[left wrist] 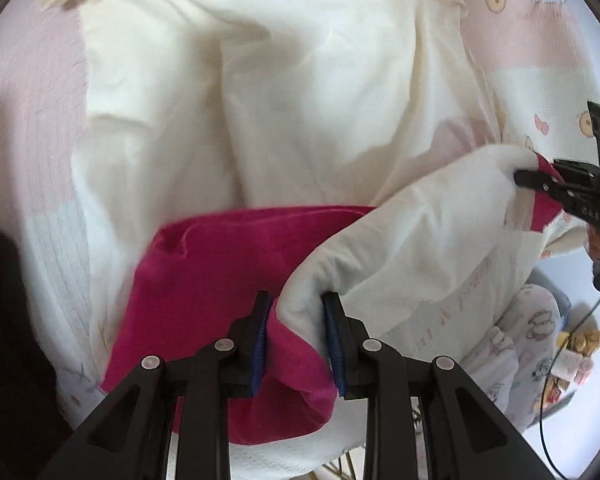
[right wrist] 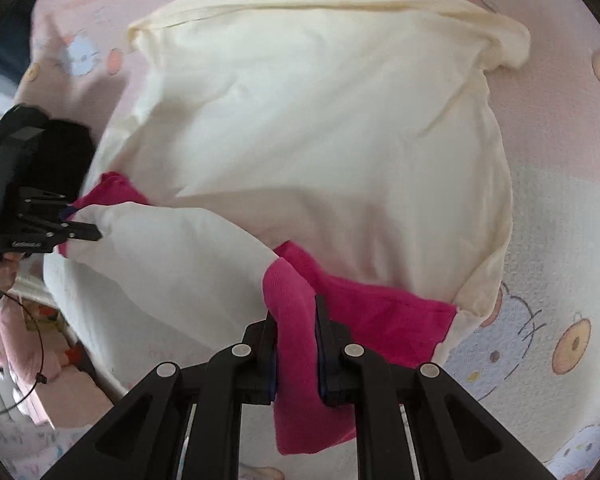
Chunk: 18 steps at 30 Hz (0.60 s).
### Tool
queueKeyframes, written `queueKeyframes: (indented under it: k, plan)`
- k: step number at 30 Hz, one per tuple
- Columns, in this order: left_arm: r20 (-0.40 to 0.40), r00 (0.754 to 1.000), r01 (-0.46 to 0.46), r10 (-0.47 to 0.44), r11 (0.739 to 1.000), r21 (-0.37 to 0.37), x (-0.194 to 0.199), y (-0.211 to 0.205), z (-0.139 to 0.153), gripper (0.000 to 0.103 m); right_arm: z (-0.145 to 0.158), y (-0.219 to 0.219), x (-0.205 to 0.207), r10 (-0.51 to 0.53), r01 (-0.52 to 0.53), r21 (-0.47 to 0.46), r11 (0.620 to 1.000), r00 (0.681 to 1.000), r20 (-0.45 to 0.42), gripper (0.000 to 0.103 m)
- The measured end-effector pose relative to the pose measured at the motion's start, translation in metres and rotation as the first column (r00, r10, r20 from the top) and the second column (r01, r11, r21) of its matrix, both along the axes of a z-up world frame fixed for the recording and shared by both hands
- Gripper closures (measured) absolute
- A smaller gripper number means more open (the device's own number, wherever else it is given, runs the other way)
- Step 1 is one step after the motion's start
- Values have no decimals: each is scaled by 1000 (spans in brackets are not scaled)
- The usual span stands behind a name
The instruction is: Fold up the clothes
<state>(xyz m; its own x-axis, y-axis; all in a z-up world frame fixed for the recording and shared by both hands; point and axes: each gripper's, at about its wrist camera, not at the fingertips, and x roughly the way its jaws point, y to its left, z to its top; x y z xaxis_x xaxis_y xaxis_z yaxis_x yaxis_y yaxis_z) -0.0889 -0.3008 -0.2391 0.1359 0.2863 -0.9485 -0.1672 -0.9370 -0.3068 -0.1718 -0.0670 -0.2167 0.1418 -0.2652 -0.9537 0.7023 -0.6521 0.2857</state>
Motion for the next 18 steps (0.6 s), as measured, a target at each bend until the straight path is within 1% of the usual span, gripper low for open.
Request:
queueKeyframes:
  k: [1,2,4,5,6,7,8,9,10,11,13,15,16,17,18]
  plan:
    - [8,1000,24,-24,1000,-5,-4,1,-2,77,-3,0,-3,-8,8,-3,1000,1000,-3,92]
    - [26,998,49,-49,999,0,-6,7,-4,77,-5,-1,-6,-15,15,-6,1000,1000,-7,92]
    - [82,994,64,-66,997,35,-11,9,-10,76,-11,-3,-11,4,-4,-19,1000,1000,-28,91]
    - [90,995,48,-51,998,35,-14,5,-9,76,-14,-3,-12,19,-19,-20,1000,999,-35,91]
    - [96,995,31,-34,999,33,-17,0,-8,74,-19,-5,-14,33,-34,-10,999,999,-40,86]
    - [103,995,13,-16,999,31,-19,-4,-7,69,-22,-5,-17,42,-42,0,999,998,-48,80]
    - [109,994,-4,1,1000,29,-22,-8,-6,67,-22,-3,-21,39,-38,14,999,997,-61,70]
    - [100,995,-12,10,1000,15,-22,-12,-2,63,-23,-1,-25,36,-34,27,999,997,-75,55]
    - [89,996,-19,19,1000,1,-23,-16,2,63,-23,2,-28,33,-29,40,999,996,-88,48]
    - [73,996,-52,50,999,14,-22,-22,8,63,-22,5,-32,24,-20,47,999,995,-98,42]
    - [41,992,-120,118,992,46,-20,-35,21,63,-15,14,-38,-10,15,47,999,994,-109,41]
    - [12,982,-187,187,979,80,-18,-48,35,63,-7,20,-36,-23,37,83,996,987,-160,38]
    - [-1,973,-229,230,969,95,-15,-55,41,63,-5,22,-35,-28,46,99,994,983,-182,36]
    - [-7,962,-269,272,955,122,-8,-58,45,63,-4,25,-34,-33,53,102,993,982,-188,32]
    - [-11,949,-309,314,939,150,-2,-61,50,63,-3,32,-35,-46,62,85,994,983,-177,32]
